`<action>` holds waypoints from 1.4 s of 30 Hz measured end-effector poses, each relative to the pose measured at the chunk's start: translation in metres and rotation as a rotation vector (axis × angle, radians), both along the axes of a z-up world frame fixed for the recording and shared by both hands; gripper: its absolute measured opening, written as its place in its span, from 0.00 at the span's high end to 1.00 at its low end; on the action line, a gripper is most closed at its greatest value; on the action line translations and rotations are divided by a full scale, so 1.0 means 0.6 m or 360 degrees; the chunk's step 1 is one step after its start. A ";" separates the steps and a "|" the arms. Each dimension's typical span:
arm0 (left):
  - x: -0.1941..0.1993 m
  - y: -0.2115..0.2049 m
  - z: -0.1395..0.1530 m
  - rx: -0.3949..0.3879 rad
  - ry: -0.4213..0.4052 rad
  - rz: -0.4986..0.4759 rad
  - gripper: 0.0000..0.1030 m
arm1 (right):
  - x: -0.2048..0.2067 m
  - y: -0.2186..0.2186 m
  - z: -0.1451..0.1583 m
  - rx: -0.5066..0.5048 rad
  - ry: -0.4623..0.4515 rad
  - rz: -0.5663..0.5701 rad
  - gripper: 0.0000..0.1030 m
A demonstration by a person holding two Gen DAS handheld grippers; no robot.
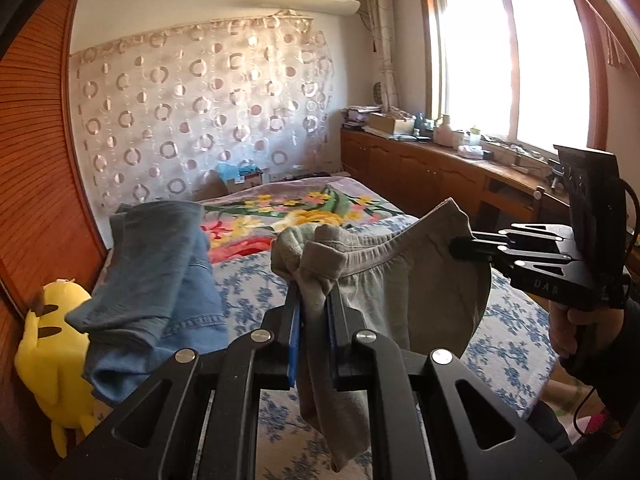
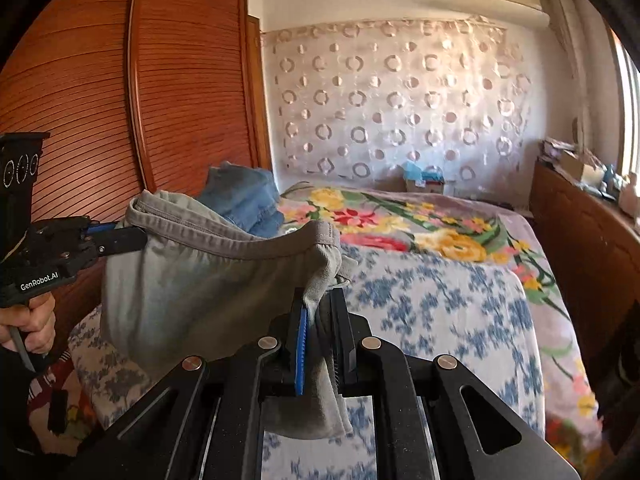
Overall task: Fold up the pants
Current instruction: 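Lift the folded trousers with both tools and carry them to the jeans stack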
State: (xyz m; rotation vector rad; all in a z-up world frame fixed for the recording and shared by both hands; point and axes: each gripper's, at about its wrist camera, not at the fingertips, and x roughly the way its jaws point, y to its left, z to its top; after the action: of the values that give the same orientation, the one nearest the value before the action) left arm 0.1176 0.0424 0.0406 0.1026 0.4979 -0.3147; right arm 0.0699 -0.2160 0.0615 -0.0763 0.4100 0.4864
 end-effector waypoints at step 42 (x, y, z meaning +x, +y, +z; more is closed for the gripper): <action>0.139 0.227 0.009 -0.0195 0.0043 0.0486 0.88 | 0.459 0.223 0.090 -0.0212 -0.0115 0.0467 0.90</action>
State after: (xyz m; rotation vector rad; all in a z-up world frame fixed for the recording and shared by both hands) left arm 0.2011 0.1784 0.0462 -0.0965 0.5116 -0.0472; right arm 0.3455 -0.0819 0.1153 -0.2849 0.3615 0.7427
